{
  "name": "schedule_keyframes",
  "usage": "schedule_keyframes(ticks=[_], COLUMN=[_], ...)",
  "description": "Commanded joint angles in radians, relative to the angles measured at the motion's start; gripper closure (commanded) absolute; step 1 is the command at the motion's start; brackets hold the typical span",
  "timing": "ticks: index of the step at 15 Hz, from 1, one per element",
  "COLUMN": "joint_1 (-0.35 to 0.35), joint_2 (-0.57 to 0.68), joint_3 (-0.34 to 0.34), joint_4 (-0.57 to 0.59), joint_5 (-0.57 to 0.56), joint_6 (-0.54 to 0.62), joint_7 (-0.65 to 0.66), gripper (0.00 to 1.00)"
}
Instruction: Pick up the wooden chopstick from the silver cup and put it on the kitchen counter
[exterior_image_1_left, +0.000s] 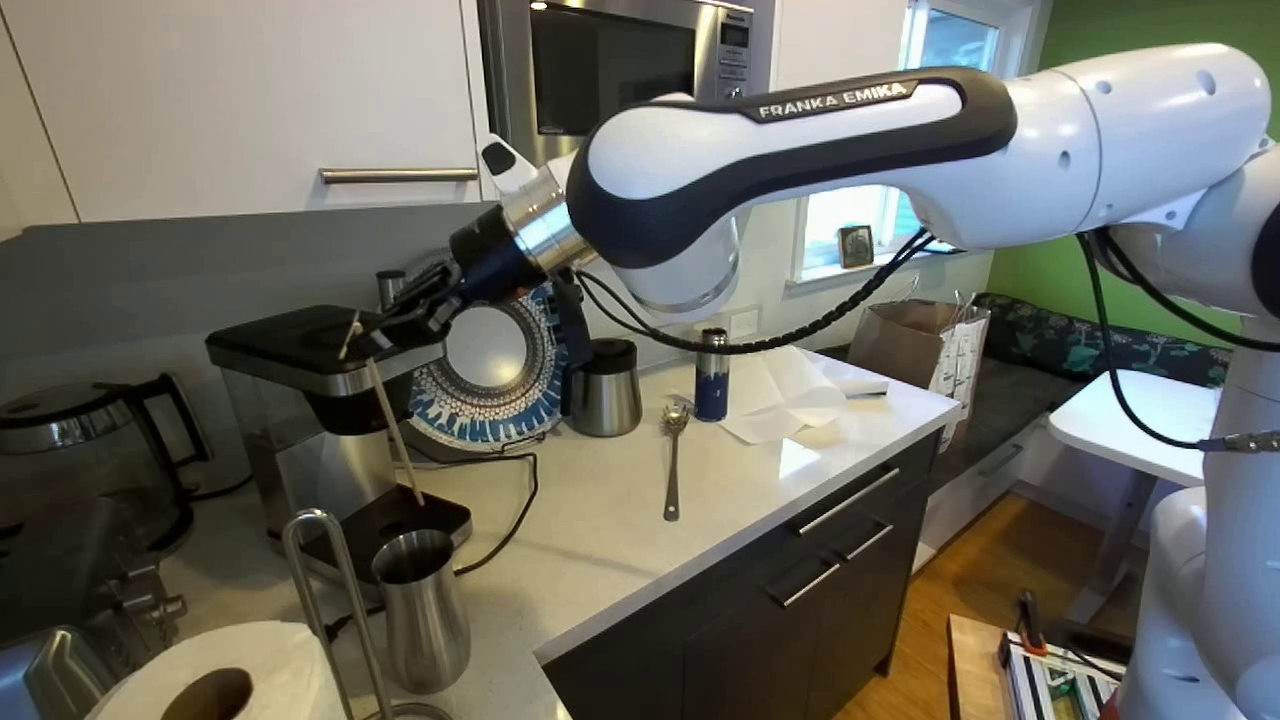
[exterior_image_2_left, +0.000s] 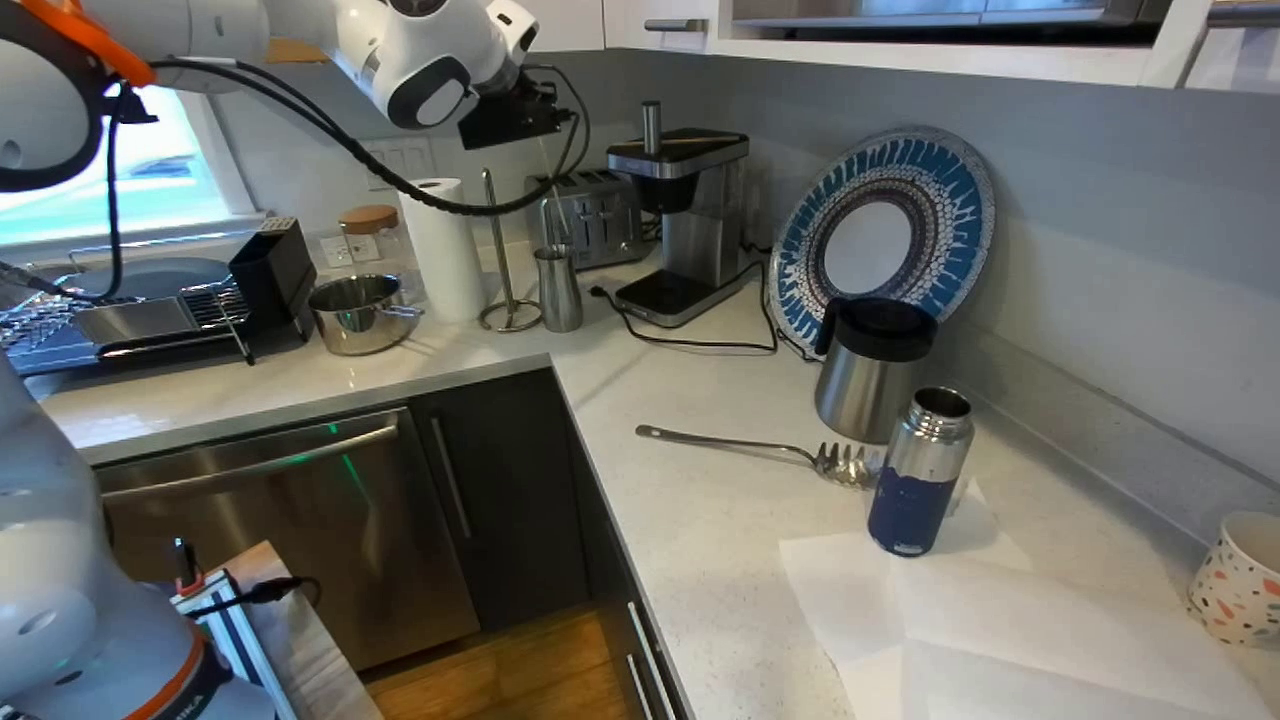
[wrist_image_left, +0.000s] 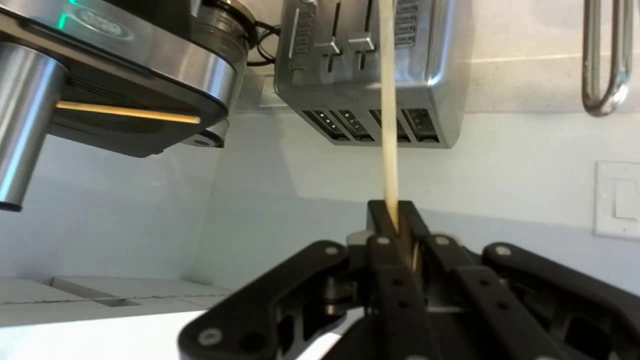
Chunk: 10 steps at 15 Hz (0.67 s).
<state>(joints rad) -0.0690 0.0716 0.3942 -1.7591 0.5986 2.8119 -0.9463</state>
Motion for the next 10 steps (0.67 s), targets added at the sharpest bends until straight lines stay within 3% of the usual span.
schedule_keyframes(ticks=[1,2,6,10], joint_1=[0.005,0.07,0.05,0.051], joint_2=[-0.057,-0.063,-0.069,-0.031], joint_3=[-0.045,-0.133,-0.231,-0.304], joint_4=[-0.143,-0.171,-0.241,-0.19], joint_5=[-0.253,-0.335,-0.665,-0.992], joint_6=[0.121,0.141,0.138,0.034], joint_7=[0.153,0.209,0.423,0.704], gripper=[0.98,0.98,0.98,0.98])
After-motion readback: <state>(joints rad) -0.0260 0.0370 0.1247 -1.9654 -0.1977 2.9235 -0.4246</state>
